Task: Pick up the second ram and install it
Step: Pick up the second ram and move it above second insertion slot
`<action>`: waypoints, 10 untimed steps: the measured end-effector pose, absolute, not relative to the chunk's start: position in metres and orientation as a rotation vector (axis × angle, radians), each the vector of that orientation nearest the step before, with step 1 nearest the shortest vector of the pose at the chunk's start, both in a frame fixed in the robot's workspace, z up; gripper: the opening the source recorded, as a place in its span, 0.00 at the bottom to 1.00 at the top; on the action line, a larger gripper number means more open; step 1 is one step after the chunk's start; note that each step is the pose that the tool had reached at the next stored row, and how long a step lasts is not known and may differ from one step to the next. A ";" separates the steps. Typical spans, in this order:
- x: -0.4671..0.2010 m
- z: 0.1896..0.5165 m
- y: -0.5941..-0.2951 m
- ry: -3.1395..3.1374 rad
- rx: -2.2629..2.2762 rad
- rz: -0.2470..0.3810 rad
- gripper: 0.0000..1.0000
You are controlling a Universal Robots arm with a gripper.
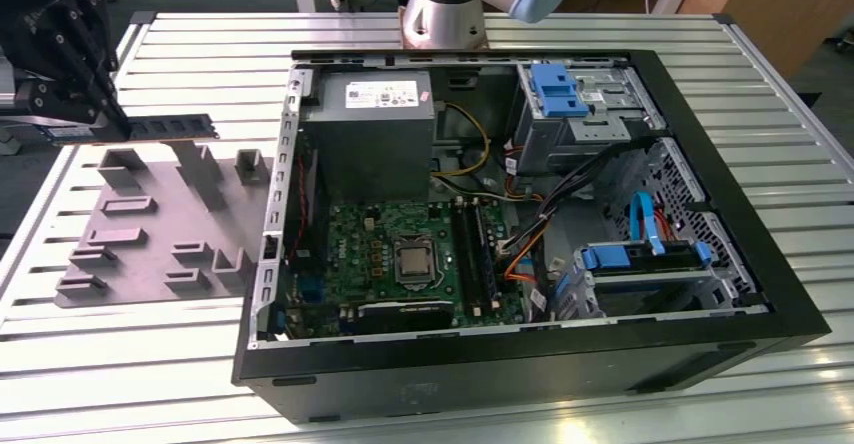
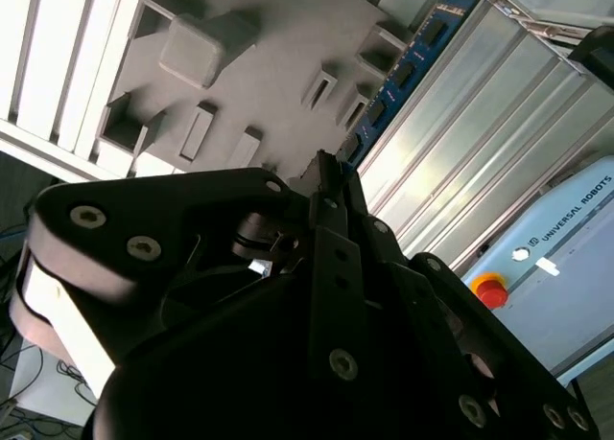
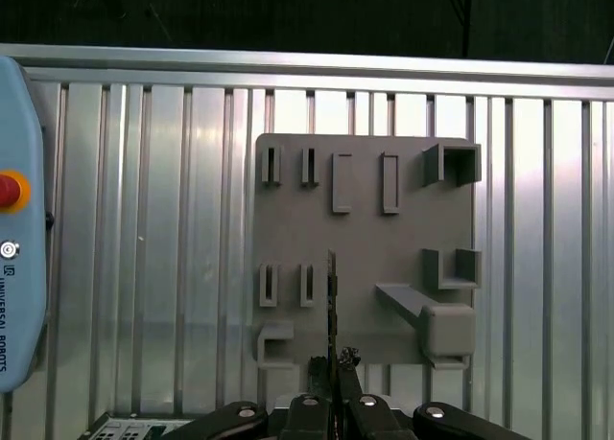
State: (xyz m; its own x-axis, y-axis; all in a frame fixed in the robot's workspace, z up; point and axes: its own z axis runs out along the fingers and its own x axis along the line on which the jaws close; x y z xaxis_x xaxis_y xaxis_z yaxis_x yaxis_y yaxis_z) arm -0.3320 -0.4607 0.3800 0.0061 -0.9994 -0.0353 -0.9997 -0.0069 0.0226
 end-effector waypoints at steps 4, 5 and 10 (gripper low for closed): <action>-0.330 0.380 -0.461 2.208 -2.222 0.064 0.14; -0.329 0.380 -0.461 2.208 -2.222 0.064 0.14; -0.326 0.380 -0.461 2.208 -2.221 0.064 0.14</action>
State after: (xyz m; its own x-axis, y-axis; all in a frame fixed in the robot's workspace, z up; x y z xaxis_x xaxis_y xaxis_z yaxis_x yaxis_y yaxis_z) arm -0.3258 -0.4607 0.3800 0.0053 -0.9994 -0.0353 -0.9997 -0.0061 0.0226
